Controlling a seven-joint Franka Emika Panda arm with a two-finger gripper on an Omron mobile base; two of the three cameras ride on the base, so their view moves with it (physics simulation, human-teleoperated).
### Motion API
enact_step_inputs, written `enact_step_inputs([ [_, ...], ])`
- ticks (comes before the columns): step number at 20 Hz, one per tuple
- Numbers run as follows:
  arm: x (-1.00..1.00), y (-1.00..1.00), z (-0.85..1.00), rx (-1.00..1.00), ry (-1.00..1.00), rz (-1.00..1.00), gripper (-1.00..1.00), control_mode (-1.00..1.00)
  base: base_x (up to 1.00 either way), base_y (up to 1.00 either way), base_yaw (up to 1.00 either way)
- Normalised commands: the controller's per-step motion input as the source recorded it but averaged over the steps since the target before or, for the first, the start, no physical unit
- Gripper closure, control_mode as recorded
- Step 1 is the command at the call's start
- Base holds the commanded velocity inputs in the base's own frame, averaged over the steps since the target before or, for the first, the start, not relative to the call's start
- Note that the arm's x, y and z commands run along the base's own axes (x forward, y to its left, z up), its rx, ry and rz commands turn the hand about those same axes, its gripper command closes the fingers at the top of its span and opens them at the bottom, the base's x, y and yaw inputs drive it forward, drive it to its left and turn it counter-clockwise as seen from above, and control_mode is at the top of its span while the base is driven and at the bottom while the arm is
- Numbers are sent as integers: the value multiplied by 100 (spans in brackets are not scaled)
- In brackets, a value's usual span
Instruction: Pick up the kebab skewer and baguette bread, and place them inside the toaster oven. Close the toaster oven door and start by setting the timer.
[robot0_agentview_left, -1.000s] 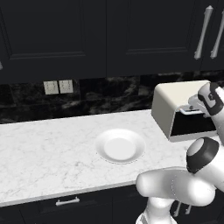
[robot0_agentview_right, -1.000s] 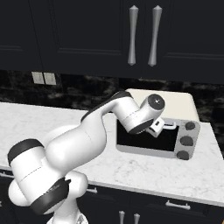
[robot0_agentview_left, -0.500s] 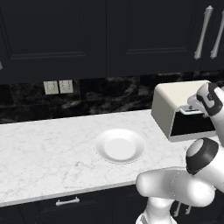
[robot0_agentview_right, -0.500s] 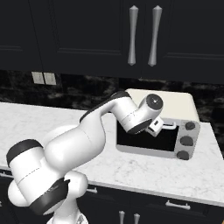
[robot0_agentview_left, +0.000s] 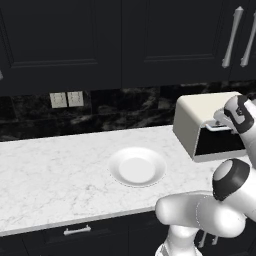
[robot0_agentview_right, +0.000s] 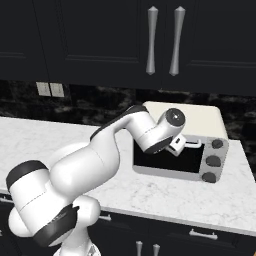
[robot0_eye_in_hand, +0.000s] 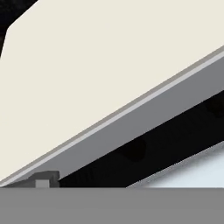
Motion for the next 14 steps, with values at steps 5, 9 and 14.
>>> enact_step_inputs([
  [5,20,8,6,4,0,0,-100,-100,0,0,0],
  [9,29,5,12,7,0,-2,-100,-100,0,0,0],
  [14,32,1,7,12,0,-5,-100,-100,0,0,0],
])
